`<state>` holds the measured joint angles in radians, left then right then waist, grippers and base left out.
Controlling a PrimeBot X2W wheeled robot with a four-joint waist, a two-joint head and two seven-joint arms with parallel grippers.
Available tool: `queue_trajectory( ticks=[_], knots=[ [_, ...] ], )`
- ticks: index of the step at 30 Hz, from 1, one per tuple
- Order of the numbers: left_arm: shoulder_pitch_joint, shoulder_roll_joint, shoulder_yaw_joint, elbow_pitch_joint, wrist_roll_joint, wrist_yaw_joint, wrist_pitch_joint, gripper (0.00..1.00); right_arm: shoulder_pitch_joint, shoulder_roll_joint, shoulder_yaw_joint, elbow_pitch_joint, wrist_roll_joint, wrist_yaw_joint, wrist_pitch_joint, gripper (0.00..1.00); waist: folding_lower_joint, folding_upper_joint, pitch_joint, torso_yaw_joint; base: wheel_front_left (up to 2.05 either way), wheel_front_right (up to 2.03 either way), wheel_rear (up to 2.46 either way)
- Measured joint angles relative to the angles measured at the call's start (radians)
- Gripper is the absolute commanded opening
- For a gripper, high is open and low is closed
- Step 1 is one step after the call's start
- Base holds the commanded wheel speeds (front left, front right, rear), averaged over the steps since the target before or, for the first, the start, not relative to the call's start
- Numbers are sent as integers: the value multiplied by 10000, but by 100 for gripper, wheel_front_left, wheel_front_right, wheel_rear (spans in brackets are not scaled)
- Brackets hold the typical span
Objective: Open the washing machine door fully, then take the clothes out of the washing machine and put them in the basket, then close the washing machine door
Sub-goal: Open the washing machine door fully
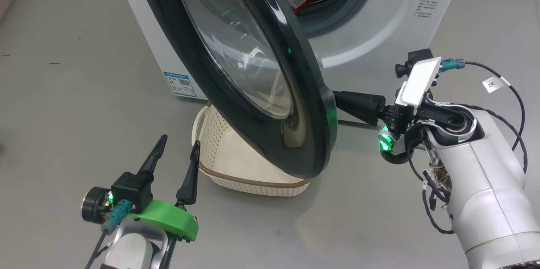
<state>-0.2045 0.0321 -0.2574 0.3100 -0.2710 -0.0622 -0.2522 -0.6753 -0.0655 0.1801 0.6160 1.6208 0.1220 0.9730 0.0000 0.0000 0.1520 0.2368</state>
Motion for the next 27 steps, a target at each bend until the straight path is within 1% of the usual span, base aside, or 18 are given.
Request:
queue_trajectory(
  ticks=[5,12,13,27],
  knots=[
    [10,0,-2,0,0,0,0,100,302,13,384,-242,115,-2,138,0,0,0,-46,79,0,0,0],
    [75,8,-59,15,0,0,0,100,723,-17,1147,-742,779,-2,253,0,0,0,-123,249,0,0,0],
    [104,8,-71,23,0,0,0,100,775,-4,1384,-920,957,-2,267,0,0,0,-138,291,0,0,0],
    [105,10,-291,155,-44,0,0,100,1201,-10,2431,-1684,1551,-2,67,0,0,0,-205,893,0,0,0]
  ],
)
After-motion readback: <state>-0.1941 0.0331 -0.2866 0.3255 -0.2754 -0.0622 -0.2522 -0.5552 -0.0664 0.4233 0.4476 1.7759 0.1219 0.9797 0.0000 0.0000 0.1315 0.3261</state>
